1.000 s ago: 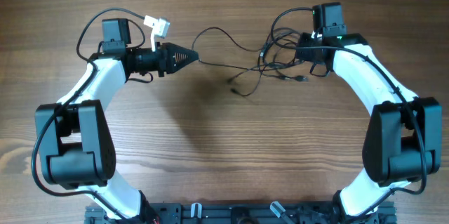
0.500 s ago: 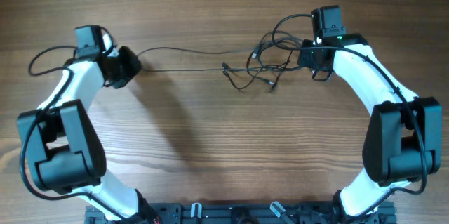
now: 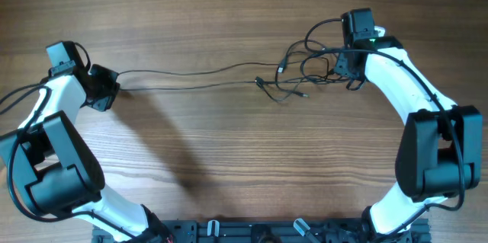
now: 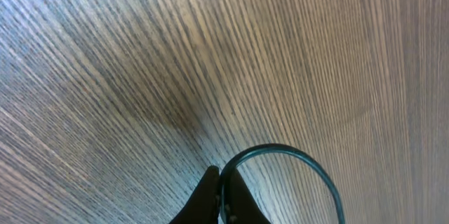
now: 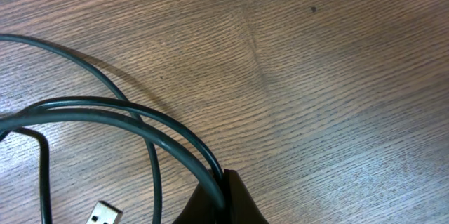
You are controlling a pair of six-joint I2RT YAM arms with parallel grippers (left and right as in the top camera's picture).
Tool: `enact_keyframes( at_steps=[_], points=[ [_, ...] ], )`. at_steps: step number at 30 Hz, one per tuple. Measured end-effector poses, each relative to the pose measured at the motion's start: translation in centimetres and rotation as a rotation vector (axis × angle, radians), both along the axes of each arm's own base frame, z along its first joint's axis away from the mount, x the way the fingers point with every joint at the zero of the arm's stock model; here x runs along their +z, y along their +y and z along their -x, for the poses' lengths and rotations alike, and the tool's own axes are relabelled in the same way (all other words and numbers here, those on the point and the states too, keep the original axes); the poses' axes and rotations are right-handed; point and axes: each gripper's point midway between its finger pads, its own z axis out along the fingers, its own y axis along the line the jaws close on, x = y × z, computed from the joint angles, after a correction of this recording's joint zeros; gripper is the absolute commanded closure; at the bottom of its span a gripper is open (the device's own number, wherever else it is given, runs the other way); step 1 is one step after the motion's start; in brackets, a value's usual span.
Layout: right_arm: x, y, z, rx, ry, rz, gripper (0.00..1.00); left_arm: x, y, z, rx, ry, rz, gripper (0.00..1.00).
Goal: Untangle cables
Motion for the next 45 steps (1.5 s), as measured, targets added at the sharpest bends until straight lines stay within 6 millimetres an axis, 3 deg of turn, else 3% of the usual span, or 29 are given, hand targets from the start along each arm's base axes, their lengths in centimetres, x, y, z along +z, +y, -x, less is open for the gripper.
enact_keyframes(
  at_steps=[8,12,16,20,26,31,35,40,45],
  points=[
    [-0.7,5.0,0.1,0.100,0.023,-0.292,0.96,0.0,0.2,-0.4,0.014,-0.011,-0.024,0.96],
    [-0.3,8.7,0.6,0.305,0.046,-0.457,0.96,-0.2,1.2,0.0,0.042,0.016,-0.076,0.96],
    [0.1,10.4,1.0,0.432,0.049,-0.515,0.96,-0.2,1.9,0.4,0.060,0.032,-0.103,0.96],
    [-0.5,7.7,0.5,0.371,0.053,-0.370,0.96,-0.4,3.1,1.0,0.087,0.064,-0.170,0.96],
    [-0.1,-1.1,-1.1,0.119,-0.004,-0.055,0.96,-1.8,6.6,4.2,0.269,0.125,-0.308,0.96],
    [0.8,-8.7,-1.7,-0.090,-0.087,0.004,0.96,-1.9,9.0,5.6,0.393,0.077,-0.343,0.96],
    [0.8,-12.0,-1.4,-0.165,-0.115,-0.050,0.96,-1.9,9.0,4.9,0.389,0.038,-0.324,0.96],
    [0.5,-9.4,-1.9,-0.105,-0.125,-0.198,0.96,-1.9,7.6,3.8,0.337,0.008,-0.288,0.96],
    [0.4,-3.3,-2.1,0.025,-0.108,-0.426,0.96,-1.9,3.1,1.0,0.206,-0.061,-0.189,0.96]
  ],
)
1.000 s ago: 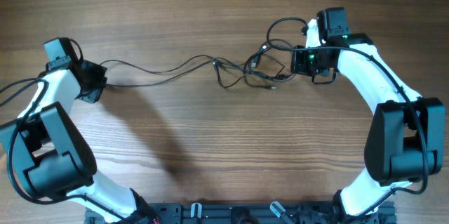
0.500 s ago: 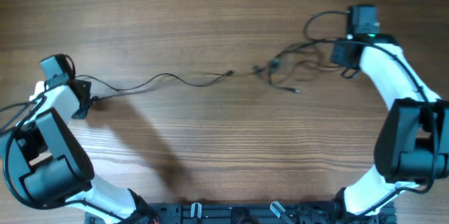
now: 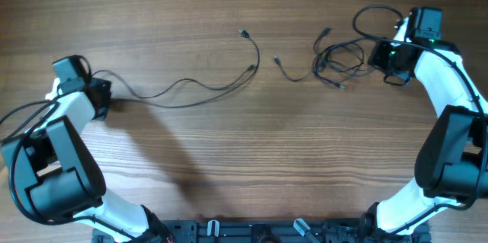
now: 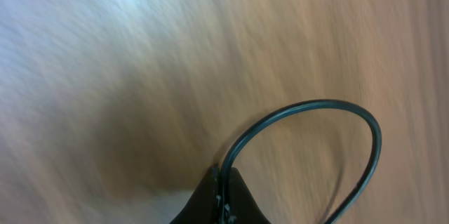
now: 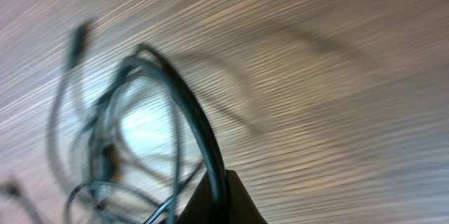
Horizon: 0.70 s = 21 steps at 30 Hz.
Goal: Untangle cables
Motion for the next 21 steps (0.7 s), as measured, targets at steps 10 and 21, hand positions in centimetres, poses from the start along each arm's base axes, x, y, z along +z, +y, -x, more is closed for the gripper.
enact_keyframes(
  at_steps=[10,21],
  points=[
    [-1.0,7.7,3.1,0.174,0.133,-0.057,0.96,0.0,-4.2,-1.6,-0.123,-0.042,0.085,0.96],
    [-0.1,15.3,1.8,0.260,0.047,-0.083,0.96,2.3,0.4,1.0,-0.072,-0.076,0.131,0.96]
  ],
)
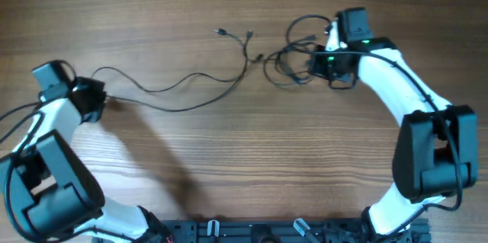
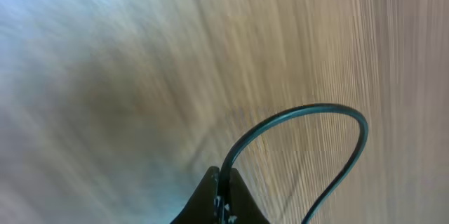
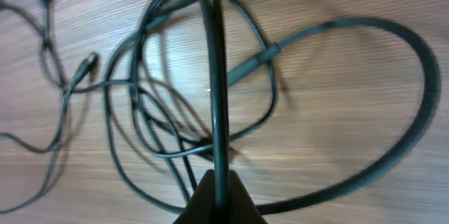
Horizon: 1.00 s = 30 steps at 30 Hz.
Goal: Untangle cables
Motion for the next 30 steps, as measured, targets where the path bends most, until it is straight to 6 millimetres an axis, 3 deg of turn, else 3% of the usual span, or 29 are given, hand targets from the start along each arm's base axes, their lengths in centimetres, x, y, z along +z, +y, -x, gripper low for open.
enact_keyframes(
  at_steps=[4,6,9,12,16,17,20,21,26,29,30],
  points=[
    [0.6,5.2,0.2,0.057,-0.047,-0.027,0.96,-0.1,2.6,2.2,0.099,0.027,0.027,0.96],
    [0.6,7.4,0.8,0.070,-0.059,-0.004,0.96,0.0,3.0,2.4,0.115,0.023,0.035,0.96],
    [0.6,8.8,1.2,0.071,-0.085,0.040,0.96,0.1,2.6,1.9,0.097,0.009,0.037,0.96],
    [0.5,9.2,1.0,0.063,-0.105,0.064,0.96,0.8,1.6,0.2,0.003,-0.049,0.015,0.86],
    [-0.6,8.8,0.5,0.045,-0.104,0.095,0.96,1.1,-1.2,-0.8,-0.185,-0.057,-0.002,0.59],
    [-1.1,8.7,0.5,0.044,-0.095,0.104,0.96,1.0,-2.0,-0.7,-0.234,-0.037,-0.001,0.39],
    [-1.9,8.4,0.6,0.029,-0.078,0.116,0.96,1.6,-3.7,-0.2,-0.351,0.061,-0.030,0.09],
    [-1.9,8.4,0.6,0.025,-0.077,0.116,0.96,1.9,-3.9,-0.1,-0.374,0.094,-0.051,0.04],
    [-1.9,8.0,0.4,0.005,-0.086,0.134,0.91,4.0,-4.8,0.4,-0.445,0.206,-0.091,0.12],
    [-1.9,7.4,0.1,-0.017,-0.099,0.162,0.89,6.8,-6.4,-1.7,-0.558,0.171,-0.148,0.06],
    [-1.8,7.3,-0.1,-0.023,-0.106,0.171,0.88,8.5,-7.9,-3.5,-0.641,0.118,-0.192,0.04]
  ],
)
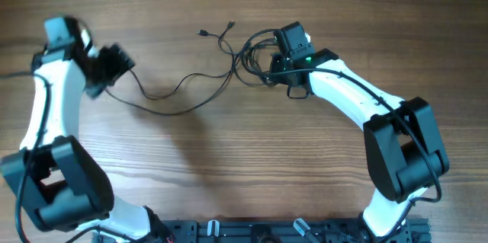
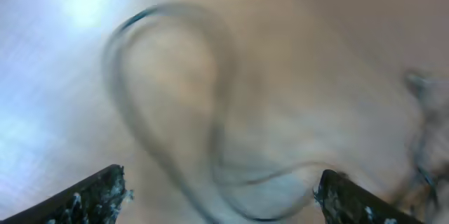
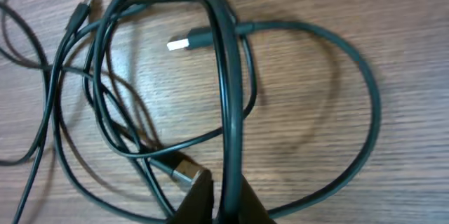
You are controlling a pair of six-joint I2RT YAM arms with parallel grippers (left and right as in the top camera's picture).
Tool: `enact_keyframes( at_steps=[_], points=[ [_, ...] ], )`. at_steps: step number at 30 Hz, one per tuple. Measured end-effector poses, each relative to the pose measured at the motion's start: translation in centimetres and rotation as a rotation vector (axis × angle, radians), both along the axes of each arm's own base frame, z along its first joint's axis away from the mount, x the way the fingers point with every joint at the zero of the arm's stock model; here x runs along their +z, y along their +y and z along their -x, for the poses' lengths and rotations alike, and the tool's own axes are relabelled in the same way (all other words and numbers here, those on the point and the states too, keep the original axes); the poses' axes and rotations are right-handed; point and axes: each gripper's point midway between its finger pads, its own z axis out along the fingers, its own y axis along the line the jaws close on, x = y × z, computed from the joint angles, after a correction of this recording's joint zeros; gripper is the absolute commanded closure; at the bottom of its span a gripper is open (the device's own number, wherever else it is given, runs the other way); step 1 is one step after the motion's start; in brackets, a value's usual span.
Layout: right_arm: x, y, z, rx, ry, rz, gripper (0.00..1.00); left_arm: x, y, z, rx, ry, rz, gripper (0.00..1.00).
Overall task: Untangle cables
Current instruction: 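Move the left gripper back toward the center near the right gripper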
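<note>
A thin black cable (image 1: 175, 102) lies slack across the left half of the table, its plug ends (image 1: 216, 30) near the far middle. My left gripper (image 1: 120, 65) hovers open over its left end; the left wrist view is blurred, with the fingers (image 2: 98, 194) wide apart and a loop of cable (image 2: 175, 112) below them. A tangle of thicker dark cables (image 1: 255, 52) lies at the middle. My right gripper (image 1: 273, 64) is shut on one thick strand (image 3: 228, 112) of it, with a USB plug (image 3: 179, 43) inside the loops.
Bare wooden tabletop (image 1: 244, 167) surrounds the cables. The arm bases and a black rail (image 1: 252, 231) sit at the near edge. A second metal plug (image 3: 186, 171) lies right beside my right fingers.
My left gripper has opened, let go of the thin cable and now sits further right and toward the far edge. My right gripper has moved left with the tangle.
At first both grippers were shut, with the thin cable stretched between the left edge and the tangle. Then the right gripper held the tangle far right, the thin cable lying slack apart from it. The tangle then stood nearer the middle, and now the left gripper is open.
</note>
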Motion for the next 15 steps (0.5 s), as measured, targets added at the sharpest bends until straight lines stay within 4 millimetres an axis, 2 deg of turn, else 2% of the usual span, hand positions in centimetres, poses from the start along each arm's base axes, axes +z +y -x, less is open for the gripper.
enact_keyframes(
  at_steps=[2,3,4,5,6,8,11,13,15],
  points=[
    [0.1,-0.1,-0.3,-0.007,-0.016,0.008,0.88,1.9,-3.3,-2.4,-0.180,-0.088,-0.035,0.00],
    [0.2,-0.2,-0.4,-0.009,-0.019,0.010,0.87,2.3,-4.8,-2.9,-0.260,-0.114,-0.045,0.00],
    [0.2,-0.2,-0.4,-0.010,-0.020,0.012,0.86,2.5,-7.1,-3.2,-0.372,-0.132,-0.058,0.12],
    [0.2,-0.3,-0.4,-0.011,-0.021,0.015,0.86,2.6,-9.8,-3.1,-0.483,-0.145,-0.062,0.31],
    [0.2,-0.3,-0.4,-0.012,-0.021,0.016,0.86,2.6,-11.4,-3.1,-0.545,-0.153,-0.064,0.32],
    [0.2,-0.4,-0.4,-0.013,-0.023,0.019,0.86,2.7,-15.0,-2.7,-0.706,-0.175,-0.083,0.28],
    [0.2,-0.4,-0.5,-0.013,-0.023,0.020,0.86,2.3,-18.0,-2.1,-0.886,-0.190,-0.139,0.14],
    [0.2,-0.4,-0.5,-0.014,-0.025,0.020,0.86,1.8,-18.6,-2.0,-0.942,-0.183,-0.169,0.08],
    [0.2,-0.4,-0.6,-0.014,-0.028,0.019,0.85,-0.1,-20.1,-1.6,-1.016,-0.145,-0.182,0.01]
  ],
)
